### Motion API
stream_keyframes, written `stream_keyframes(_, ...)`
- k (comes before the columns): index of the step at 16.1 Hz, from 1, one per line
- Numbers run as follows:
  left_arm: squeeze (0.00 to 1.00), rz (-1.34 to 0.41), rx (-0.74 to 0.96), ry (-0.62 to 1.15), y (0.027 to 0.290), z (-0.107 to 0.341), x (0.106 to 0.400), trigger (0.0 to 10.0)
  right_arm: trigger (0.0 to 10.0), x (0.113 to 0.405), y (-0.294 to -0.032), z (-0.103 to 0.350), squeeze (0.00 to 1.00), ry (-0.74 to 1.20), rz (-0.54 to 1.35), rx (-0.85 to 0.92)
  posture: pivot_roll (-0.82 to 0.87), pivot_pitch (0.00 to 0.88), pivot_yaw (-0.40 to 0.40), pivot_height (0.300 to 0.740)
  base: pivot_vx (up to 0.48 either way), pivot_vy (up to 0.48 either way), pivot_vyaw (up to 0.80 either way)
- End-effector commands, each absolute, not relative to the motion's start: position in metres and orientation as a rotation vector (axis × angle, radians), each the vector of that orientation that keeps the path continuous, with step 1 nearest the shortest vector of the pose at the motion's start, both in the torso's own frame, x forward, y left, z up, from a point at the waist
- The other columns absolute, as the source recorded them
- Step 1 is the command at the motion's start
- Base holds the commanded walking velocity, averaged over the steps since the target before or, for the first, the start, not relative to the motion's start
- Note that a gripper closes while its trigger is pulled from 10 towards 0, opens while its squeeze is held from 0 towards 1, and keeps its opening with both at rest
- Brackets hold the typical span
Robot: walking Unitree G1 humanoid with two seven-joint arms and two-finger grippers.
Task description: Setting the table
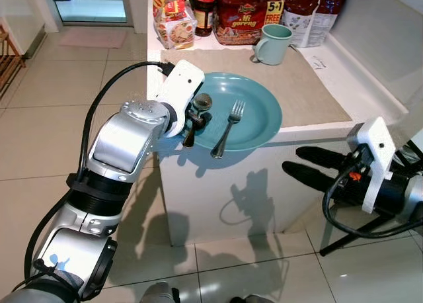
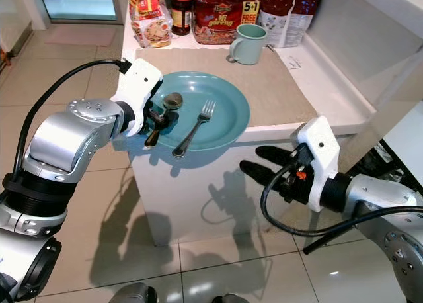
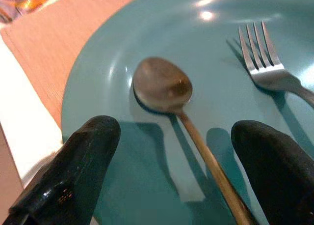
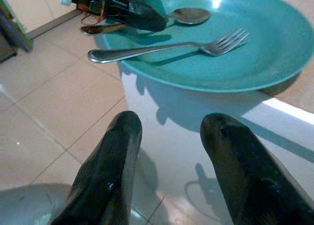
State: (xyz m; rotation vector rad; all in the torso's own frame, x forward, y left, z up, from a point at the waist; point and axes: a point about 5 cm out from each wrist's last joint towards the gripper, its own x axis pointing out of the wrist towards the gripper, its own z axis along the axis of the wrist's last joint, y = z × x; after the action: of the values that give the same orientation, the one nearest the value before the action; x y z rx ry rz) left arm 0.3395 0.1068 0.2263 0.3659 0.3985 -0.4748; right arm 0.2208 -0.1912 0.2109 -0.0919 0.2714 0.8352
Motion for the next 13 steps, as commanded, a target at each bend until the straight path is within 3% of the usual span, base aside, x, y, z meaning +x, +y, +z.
stream_keyframes(1, 0.0, -0.505, 0.345, 0.421, 0.104, 0.224, 0.336, 10.0, 10.0, 0.217, -0.189, 0.211, 0.0, 0.282, 0.86, -0.103, 0.02, 0.029, -0.08, 0.74, 0.0, 0.0, 0.0)
stream_keyframes(2, 0.0, -0.505, 0.35, 0.432, 0.103, 0.222, 0.336, 10.0, 10.0, 0.217, -0.189, 0.211, 0.0, 0.283, 0.859, -0.107, 0.01, 0.03, -0.079, 0.74, 0.0, 0.0, 0.0)
stream_keyframes(3, 0.0, -0.505, 0.353, 0.446, 0.103, 0.22, 0.336, 8.7, 10.0, 0.217, -0.189, 0.211, 0.0, 0.283, 0.859, -0.108, 0.01, 0.031, -0.078, 0.74, 0.0, 0.0, 0.0)
stream_keyframes(4, 0.0, -0.506, 0.356, 0.457, 0.103, 0.218, 0.336, 5.8, 10.0, 0.217, -0.189, 0.211, 0.0, 0.283, 0.859, -0.109, 0.01, 0.031, -0.078, 0.74, 0.0, 0.0, 0.0)
stream_keyframes(5, 0.0, -0.507, 0.357, 0.467, 0.103, 0.216, 0.336, 1.9, 10.0, 0.217, -0.19, 0.211, 0.0, 0.283, 0.858, -0.11, 0.01, 0.031, -0.078, 0.74, 0.0, 0.0, 0.0)
stream_keyframes(6, 0.0, -0.507, 0.358, 0.47, 0.103, 0.216, 0.337, 1.7, 10.0, 0.217, -0.189, 0.211, 0.0, 0.283, 0.858, -0.111, 0.01, 0.03, -0.078, 0.74, 0.0, 0.0, 0.0)
stream_keyframes(7, 0.0, -0.507, 0.364, 0.483, 0.102, 0.213, 0.338, 0.0, 10.0, 0.217, -0.189, 0.211, 0.0, 0.282, 0.857, -0.112, 0.01, 0.031, -0.076, 0.74, 0.0, 0.0, 0.0)
stream_keyframes(13, 0.0, -0.509, 0.381, 0.512, 0.098, 0.204, 0.345, 0.0, 10.0, 0.217, -0.19, 0.211, 0.0, 0.282, 0.853, -0.112, 0.01, 0.034, -0.07, 0.74, 0.0, 0.0, 0.0)
